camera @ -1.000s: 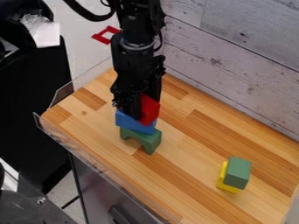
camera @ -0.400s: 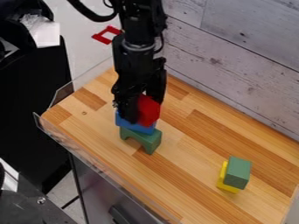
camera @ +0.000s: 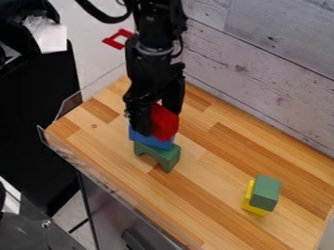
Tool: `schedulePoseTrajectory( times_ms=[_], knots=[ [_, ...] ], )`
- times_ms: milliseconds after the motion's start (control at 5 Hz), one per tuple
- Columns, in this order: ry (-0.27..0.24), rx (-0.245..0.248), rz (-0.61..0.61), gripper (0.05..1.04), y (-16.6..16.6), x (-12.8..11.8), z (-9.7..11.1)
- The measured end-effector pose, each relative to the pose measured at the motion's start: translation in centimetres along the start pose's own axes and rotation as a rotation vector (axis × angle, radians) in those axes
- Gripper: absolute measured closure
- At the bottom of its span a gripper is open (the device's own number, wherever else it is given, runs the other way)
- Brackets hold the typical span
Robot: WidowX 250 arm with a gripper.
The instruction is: Put the red block on top of the blue block
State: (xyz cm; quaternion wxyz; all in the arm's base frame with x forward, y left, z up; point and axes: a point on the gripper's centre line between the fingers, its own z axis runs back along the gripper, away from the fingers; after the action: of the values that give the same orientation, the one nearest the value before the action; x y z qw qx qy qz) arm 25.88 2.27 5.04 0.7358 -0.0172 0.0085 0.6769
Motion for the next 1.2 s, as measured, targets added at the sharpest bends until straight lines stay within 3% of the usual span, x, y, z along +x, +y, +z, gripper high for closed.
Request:
schedulePoseTrajectory(
  times_ms=[200,400,600,1000,1200],
  knots=[
    [-0.07,0.002,-0.043,0.083,-0.2,0.2,3.0],
    [-0.093,0.014,-0.093,0.083,-0.3,-0.3,4.6],
    [-0.055,0.021,-0.333,0.083,-1.1,-1.5,5.1],
    [0.022,-0.005,-0.752,0.083,-2.2,-5.2,2.7],
    [-0.006,-0.01,-0.838,0.083,-2.2,-5.9,2.3]
  ],
)
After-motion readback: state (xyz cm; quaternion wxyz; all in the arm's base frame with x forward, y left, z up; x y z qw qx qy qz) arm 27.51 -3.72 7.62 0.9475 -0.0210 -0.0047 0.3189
